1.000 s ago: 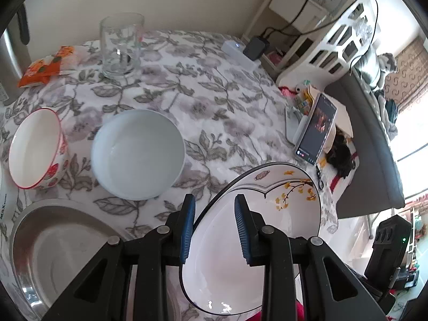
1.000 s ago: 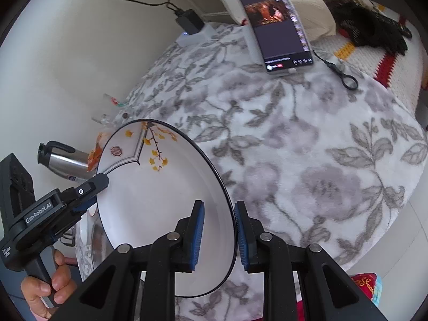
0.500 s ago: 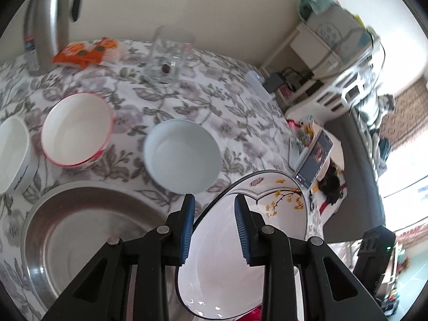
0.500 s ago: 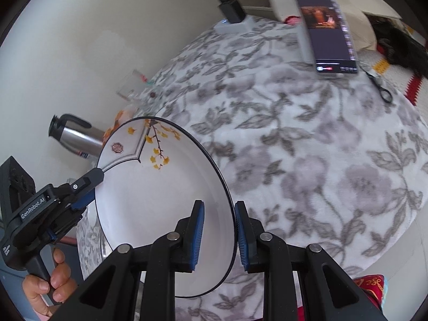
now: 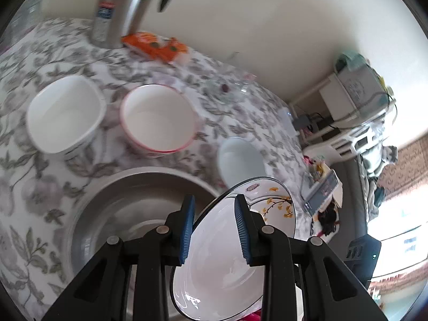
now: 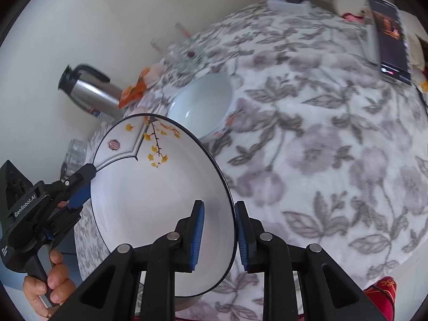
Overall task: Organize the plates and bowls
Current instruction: 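Carry the white flower plate over the steel basin with both grippers, then lower the white flower plate flat into the steel basin with both grippers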
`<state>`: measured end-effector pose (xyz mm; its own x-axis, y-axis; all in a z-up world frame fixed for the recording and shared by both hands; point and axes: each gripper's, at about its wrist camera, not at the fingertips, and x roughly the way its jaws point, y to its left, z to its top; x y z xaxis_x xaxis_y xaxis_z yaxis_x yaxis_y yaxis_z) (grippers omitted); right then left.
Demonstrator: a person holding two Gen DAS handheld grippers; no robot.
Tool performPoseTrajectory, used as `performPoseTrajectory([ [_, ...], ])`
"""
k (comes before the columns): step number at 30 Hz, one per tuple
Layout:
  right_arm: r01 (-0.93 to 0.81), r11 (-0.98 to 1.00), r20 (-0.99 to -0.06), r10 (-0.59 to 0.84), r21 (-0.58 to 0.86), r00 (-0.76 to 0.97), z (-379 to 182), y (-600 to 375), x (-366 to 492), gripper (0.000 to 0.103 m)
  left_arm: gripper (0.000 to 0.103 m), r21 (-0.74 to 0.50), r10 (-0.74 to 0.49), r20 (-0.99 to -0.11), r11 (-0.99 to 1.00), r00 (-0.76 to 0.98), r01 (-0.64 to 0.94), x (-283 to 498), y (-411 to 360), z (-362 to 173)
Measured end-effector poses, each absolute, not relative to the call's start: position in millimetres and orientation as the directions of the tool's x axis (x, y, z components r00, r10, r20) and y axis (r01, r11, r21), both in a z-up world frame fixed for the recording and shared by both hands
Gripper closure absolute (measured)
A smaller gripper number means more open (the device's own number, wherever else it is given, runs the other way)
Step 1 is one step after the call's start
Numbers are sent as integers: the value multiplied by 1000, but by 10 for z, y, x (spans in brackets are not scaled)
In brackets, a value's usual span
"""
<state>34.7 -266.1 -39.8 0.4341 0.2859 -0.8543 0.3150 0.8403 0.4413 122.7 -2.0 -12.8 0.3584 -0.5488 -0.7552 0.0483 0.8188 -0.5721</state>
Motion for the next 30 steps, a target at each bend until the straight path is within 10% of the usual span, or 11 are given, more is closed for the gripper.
performPoseTrajectory([
  [30,143,913,-898,329,382,292,-792,-1835,696,79,75,-583,-551,-789,811,271,-52,1171,392,-621],
])
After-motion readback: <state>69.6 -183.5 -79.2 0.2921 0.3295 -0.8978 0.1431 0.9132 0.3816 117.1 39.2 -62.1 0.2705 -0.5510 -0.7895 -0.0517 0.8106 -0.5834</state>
